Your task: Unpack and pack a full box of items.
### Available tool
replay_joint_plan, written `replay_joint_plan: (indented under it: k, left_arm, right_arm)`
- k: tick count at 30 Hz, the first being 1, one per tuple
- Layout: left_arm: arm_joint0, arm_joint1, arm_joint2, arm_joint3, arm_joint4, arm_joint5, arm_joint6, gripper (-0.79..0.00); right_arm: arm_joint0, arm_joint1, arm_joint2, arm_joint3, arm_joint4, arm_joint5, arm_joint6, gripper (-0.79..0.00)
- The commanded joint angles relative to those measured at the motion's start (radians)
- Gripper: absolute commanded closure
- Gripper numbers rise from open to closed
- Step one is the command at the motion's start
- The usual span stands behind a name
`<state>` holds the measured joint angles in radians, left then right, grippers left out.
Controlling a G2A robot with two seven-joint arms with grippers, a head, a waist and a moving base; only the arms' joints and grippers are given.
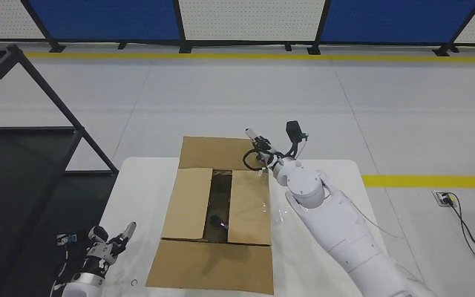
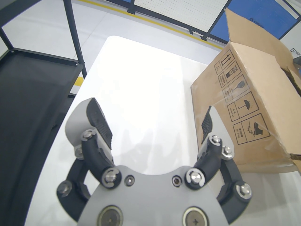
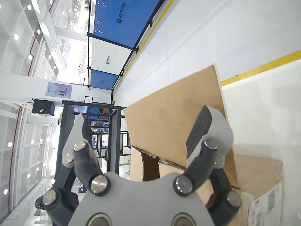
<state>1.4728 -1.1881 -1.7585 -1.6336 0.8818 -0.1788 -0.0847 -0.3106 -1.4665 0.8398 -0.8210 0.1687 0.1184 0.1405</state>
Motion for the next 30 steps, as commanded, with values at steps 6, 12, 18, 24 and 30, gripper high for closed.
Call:
replay_joint_plan:
  k: [6,12,18,24,30]
  left_arm:
    - [0.009,0.000,-0.006,0.009,-0.013,-0.001,0.003,-0.785]
    - [0.012,0.000,-0.006,0.008,-0.015,-0.005,0.002,-0.785]
    - [0.015,0.001,-0.006,0.006,-0.013,-0.009,0.001,-0.785]
    - [0.017,0.001,-0.006,0.004,-0.011,-0.011,0.000,-0.785]
    - [0.016,0.002,0.000,-0.001,-0.005,-0.014,-0.003,-0.785]
  right_arm:
    - [0.070,-0.056,-0.025,0.157,0.066,0.057,-0.011,-0.785]
    - [0.105,-0.087,-0.029,0.239,0.081,0.049,-0.010,-0.785]
    - [0.109,-0.100,-0.004,0.260,0.100,-0.042,-0.012,-0.785]
    - [0.062,-0.080,0.029,0.150,0.071,-0.168,0.108,-0.785]
    - [-0.050,-0.038,0.055,-0.100,-0.013,-0.185,0.317,-0.785]
